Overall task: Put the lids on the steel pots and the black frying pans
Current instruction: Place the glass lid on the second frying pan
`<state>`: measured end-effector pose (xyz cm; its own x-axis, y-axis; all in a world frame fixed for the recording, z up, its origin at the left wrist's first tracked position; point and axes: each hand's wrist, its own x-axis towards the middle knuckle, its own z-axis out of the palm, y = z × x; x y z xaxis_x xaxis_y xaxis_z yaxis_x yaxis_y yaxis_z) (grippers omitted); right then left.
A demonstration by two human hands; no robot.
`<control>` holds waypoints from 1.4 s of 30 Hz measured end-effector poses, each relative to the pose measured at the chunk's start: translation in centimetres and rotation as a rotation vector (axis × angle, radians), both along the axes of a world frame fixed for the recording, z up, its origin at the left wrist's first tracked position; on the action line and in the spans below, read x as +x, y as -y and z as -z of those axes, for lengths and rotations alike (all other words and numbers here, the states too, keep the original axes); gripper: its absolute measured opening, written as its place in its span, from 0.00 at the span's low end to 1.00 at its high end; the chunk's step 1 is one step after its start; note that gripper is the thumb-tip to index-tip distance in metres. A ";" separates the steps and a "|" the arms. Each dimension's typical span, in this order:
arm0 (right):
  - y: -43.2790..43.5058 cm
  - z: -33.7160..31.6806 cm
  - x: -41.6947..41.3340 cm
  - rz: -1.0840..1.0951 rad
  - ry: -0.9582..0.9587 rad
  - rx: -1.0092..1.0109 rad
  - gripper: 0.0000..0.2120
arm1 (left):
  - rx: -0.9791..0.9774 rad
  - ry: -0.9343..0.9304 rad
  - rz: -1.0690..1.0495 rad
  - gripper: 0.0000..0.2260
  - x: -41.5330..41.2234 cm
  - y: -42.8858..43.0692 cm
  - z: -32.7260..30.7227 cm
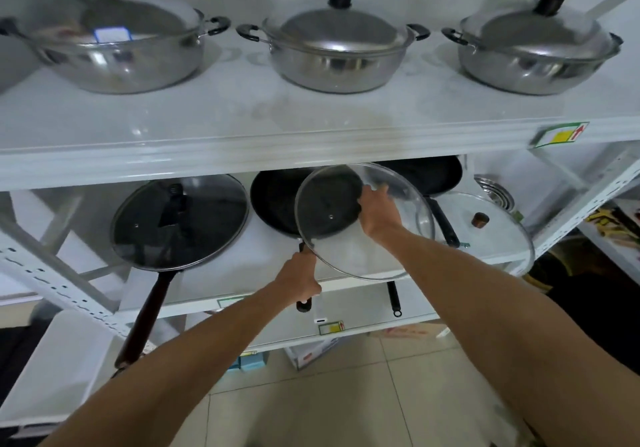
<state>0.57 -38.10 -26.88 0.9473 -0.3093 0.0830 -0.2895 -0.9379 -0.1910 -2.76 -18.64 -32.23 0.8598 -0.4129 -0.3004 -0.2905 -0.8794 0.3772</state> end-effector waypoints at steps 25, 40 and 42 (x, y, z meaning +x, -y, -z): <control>-5.5 5.5 13.2 -0.117 0.099 0.158 0.12 | -0.001 0.080 0.139 0.32 -2.2 2.9 1.0; -5.7 5.6 13.9 -0.178 0.121 0.160 0.08 | 0.010 0.069 0.137 0.32 -2.2 3.0 1.4; -5.9 5.6 14.0 -0.182 0.118 0.155 0.06 | 0.006 0.062 0.135 0.32 -1.9 2.9 1.3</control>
<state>14.57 -32.21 -32.46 0.9751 -0.1523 0.1611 -0.0858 -0.9294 -0.3591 -4.71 -21.55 -33.57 0.8135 -0.5247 -0.2509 -0.4291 -0.8327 0.3501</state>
